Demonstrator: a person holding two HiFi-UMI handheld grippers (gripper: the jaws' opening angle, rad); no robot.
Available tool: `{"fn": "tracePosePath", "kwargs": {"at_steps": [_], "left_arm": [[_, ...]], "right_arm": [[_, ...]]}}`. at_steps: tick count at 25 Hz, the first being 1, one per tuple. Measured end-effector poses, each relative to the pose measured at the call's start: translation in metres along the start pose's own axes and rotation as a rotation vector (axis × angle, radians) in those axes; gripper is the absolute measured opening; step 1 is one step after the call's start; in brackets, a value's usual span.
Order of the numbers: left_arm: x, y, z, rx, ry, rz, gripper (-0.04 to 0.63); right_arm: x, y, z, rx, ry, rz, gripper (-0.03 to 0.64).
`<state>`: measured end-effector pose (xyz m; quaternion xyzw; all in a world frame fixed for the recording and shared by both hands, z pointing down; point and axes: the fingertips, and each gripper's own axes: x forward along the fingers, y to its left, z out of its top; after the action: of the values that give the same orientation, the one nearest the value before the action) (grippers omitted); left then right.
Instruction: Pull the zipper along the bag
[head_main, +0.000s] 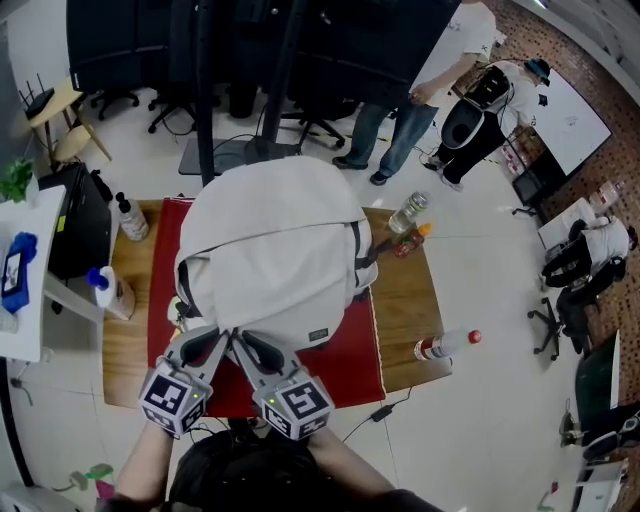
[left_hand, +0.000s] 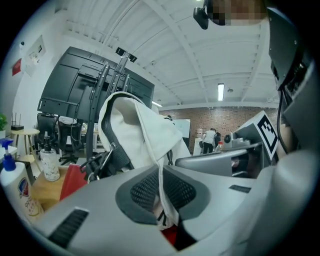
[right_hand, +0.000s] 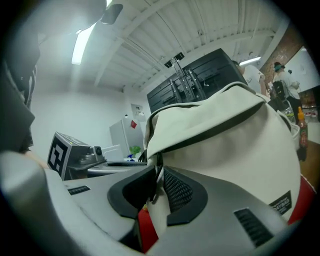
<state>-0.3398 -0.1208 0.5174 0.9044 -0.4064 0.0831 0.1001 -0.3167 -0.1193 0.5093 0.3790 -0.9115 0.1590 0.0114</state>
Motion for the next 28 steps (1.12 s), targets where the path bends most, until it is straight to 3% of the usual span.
{"fn": "tracePosePath", "kwargs": {"at_steps": [4,8,12,16,23,28], "left_arm": [[0.001,0.001,-0.001,0.008,0.01,-0.008,0.06],[0.001,0.001,-0.003,-0.032,0.021,-0.024,0.054],[-0.001,0.0,-0.002,-0.042,0.03,-0.087,0.054],[0.002,0.001,-0.004,-0.026,0.032,-0.098,0.054],[0.003,0.003,-0.003,-0.037,0.03,-0.083,0.054],[-0.001,0.007,0.0,-0.087,-0.004,0.029,0.051]], "right_arm": [[0.01,-0.004,-0.009,-0.009,0.027,-0.004,0.08],[0.017,-0.009,-0.011,-0.03,0.039,-0.01,0.077],[0.016,-0.014,-0.012,-0.118,0.09,-0.095,0.086],[0.016,-0.019,-0.01,-0.219,0.132,-0.152,0.092],[0.021,-0.014,-0.011,-0.241,0.114,-0.107,0.06],[0.01,0.002,0.001,-0.22,0.073,0.036,0.054]]}}
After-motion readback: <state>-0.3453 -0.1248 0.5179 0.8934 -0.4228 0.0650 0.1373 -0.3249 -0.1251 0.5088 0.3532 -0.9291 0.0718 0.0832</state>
